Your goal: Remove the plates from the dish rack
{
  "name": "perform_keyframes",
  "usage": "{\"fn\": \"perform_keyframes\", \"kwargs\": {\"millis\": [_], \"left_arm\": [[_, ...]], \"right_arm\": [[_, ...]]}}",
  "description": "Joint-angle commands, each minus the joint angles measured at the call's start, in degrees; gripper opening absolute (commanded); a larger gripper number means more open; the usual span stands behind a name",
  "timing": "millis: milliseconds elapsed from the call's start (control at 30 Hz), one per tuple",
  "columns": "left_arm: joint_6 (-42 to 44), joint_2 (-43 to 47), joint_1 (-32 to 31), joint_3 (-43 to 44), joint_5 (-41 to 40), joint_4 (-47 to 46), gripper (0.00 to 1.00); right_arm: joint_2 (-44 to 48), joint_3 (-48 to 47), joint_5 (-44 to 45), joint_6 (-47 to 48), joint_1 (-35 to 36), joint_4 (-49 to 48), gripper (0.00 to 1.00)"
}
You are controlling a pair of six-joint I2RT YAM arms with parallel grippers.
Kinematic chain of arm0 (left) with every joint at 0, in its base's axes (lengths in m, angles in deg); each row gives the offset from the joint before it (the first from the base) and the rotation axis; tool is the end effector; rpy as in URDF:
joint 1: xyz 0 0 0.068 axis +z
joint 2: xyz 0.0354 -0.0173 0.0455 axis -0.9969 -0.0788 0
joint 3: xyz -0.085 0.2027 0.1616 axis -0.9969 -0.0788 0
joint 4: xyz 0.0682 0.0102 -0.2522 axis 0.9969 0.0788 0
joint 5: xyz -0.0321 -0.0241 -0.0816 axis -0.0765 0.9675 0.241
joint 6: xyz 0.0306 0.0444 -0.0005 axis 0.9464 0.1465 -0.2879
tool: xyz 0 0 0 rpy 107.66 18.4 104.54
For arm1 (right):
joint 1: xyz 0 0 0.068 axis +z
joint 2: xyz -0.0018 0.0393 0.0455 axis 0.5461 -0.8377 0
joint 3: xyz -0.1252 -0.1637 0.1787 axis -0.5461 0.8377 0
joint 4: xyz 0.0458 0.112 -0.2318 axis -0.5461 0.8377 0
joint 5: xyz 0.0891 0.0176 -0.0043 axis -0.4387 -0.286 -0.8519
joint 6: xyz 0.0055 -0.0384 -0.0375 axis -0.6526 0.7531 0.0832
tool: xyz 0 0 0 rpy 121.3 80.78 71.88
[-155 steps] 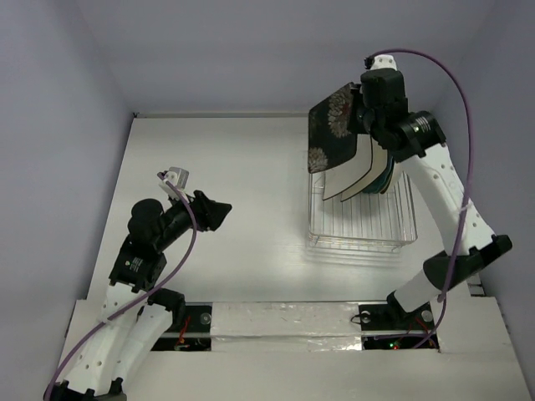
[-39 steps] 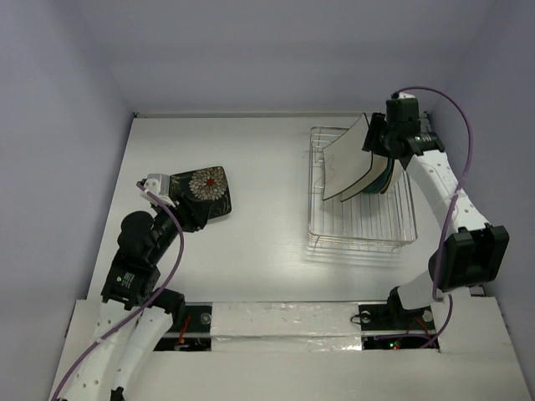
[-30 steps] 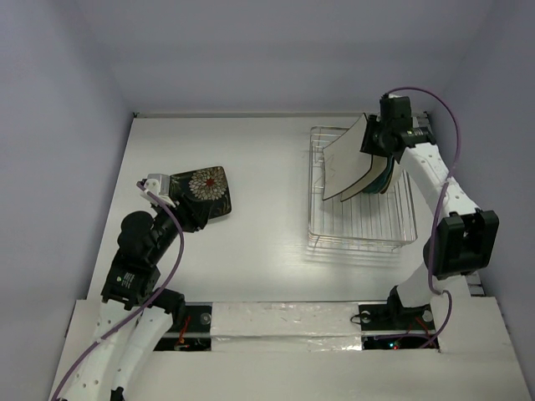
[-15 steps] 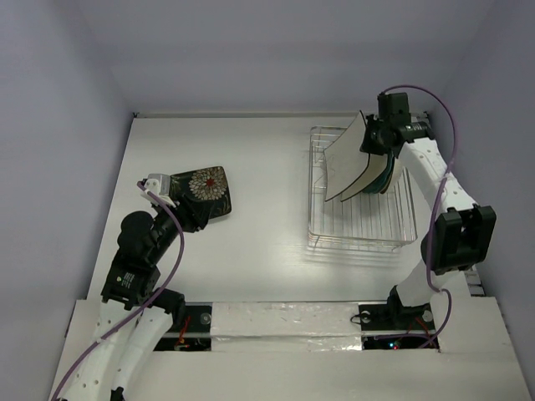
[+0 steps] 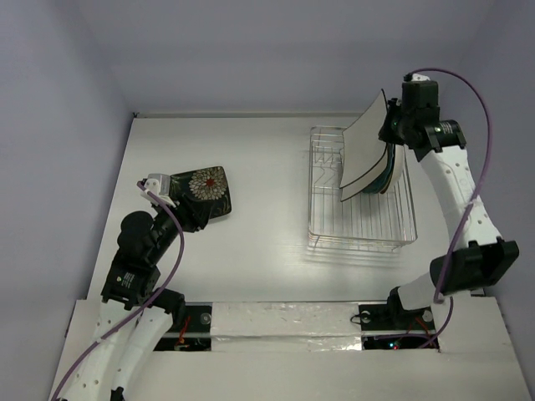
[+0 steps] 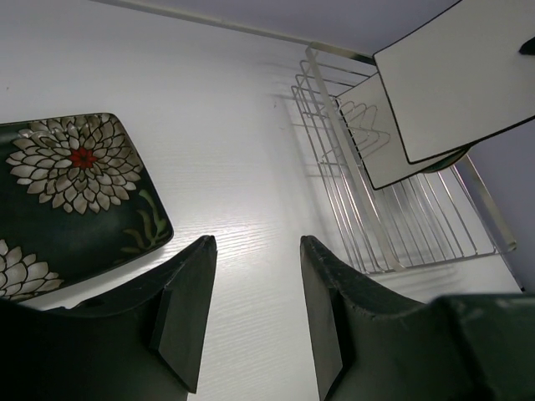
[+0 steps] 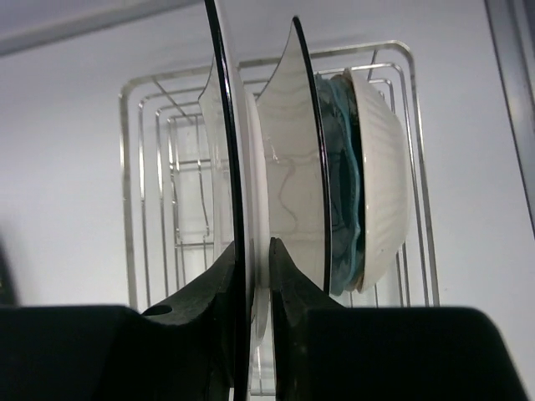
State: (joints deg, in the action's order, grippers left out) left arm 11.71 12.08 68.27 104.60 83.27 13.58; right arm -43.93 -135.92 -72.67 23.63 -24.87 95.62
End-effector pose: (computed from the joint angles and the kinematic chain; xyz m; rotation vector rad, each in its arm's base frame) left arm 0.1114 -0.0413 0.3352 0.0776 1.6251 -0.6777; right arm 0.3189 0.0411 0.4214 0.2190 2.1682 0.0798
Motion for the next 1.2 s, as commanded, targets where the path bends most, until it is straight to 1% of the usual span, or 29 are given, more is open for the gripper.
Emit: {"fn": "perform_keyframes", "kwargs": {"millis": [0, 67, 133, 167, 233, 267, 333, 367, 400, 433, 467, 500, 600, 700, 767, 800, 900, 933, 1067, 1167], "left_arm": [[0.05, -0.08, -0.19, 0.65, 0.64, -2.91, 0.42], [0.05, -0.08, -0.19, 0.74, 0.46, -2.91, 0.42], [0.13, 0.27, -0.19, 0.74, 0.29, -2.91, 0.45], [0.14, 0.36, -0.19, 0.82, 0.20, -2.82, 0.46], [0.05, 0.80, -0.19, 0.82, -0.24, -2.91, 0.48], [0.05, 0.88, -0.19, 0.82, -0.41, -2.91, 0.48], [0.05, 1.06, -0.19, 0.91, -0.77, -2.91, 0.49], [-0.04, 1.06, -0.19, 0.91, -0.94, -2.91, 0.49], [0.05, 1.06, -0.19, 1.00, -1.12, -2.91, 0.50], [-0.04, 0.97, 0.33, 1.00, -1.47, -2.91, 0.50], [-0.04, 0.97, 0.34, 1.17, -1.56, -2.91, 0.50], [0.13, 0.89, 0.34, 1.26, -1.82, -2.91, 0.50], [0.05, 0.71, 0.86, 1.44, -2.09, -2.91, 0.51], [0.05, 1.24, 0.86, 1.53, -2.70, -2.74, 0.51], [0.13, 1.85, 0.86, 1.44, -3.32, -2.56, 0.52], [0.05, 2.03, 0.86, 1.44, -3.67, -2.65, 0.52], [0.05, 2.55, 1.39, 1.44, -3.93, -2.56, 0.52], [-0.04, 2.64, 1.39, 1.44, -3.93, -2.56, 0.52], [-0.22, 2.64, 1.39, 1.18, -3.23, -2.73, 0.53], [-0.13, 2.64, 1.39, 1.09, -3.05, -2.82, 0.53]], "right_arm": [[9.54, -3.94, 0.17, -3.19, -0.23, -10.04, 0.00], [12.69, -2.98, -1.41, -4.68, -0.23, -11.80, 0.00], [14.81, -1.57, -4.48, -6.26, -0.23, -13.82, 0.00], [15.87, -0.43, -9.80, -8.27, -0.23, -17.22, 0.00], [18.24, 4.57, -15.36, -11.61, -0.23, -21.80, 0.00], [18.77, 6.50, -19.92, -15.20, 0.64, -27.22, 0.00], [18.78, 11.59, -21.63, -18.73, 2.57, -32.26, 0.00], [18.17, 12.93, -21.89, -21.53, 5.45, -37.42, 0.00], [17.29, 13.72, -21.64, -22.69, 7.13, -39.12, 0.00], [15.11, 14.43, -20.94, -24.62, 9.07, -42.53, 0.00], [13.78, 14.78, -19.10, -25.33, 13.26, -44.22, 0.00], [12.38, 14.87, -17.78, -26.21, 15.39, -45.89, 0.00], [5.09, 14.87, -15.83, -30.69, 21.36, -54.06, 0.00], [-2.73, 14.88, -15.30, -36.14, 25.33, -63.02, 0.00], [-6.87, 14.26, -15.92, -40.25, 26.92, -68.37, 0.00], [-10.63, 13.39, -16.01, -41.33, 27.80, -70.15, 0.00], [-15.40, 11.37, -14.96, -44.14, 30.79, -74.02, 0.00], [-18.37, 11.01, -14.95, -44.76, 32.01, -75.16, 0.00], [-25.33, 10.39, -15.83, -50.46, 33.77, -82.18, 0.00], [-30.59, 7.50, -16.27, -51.88, 35.27, -82.47, 0.00]]}}
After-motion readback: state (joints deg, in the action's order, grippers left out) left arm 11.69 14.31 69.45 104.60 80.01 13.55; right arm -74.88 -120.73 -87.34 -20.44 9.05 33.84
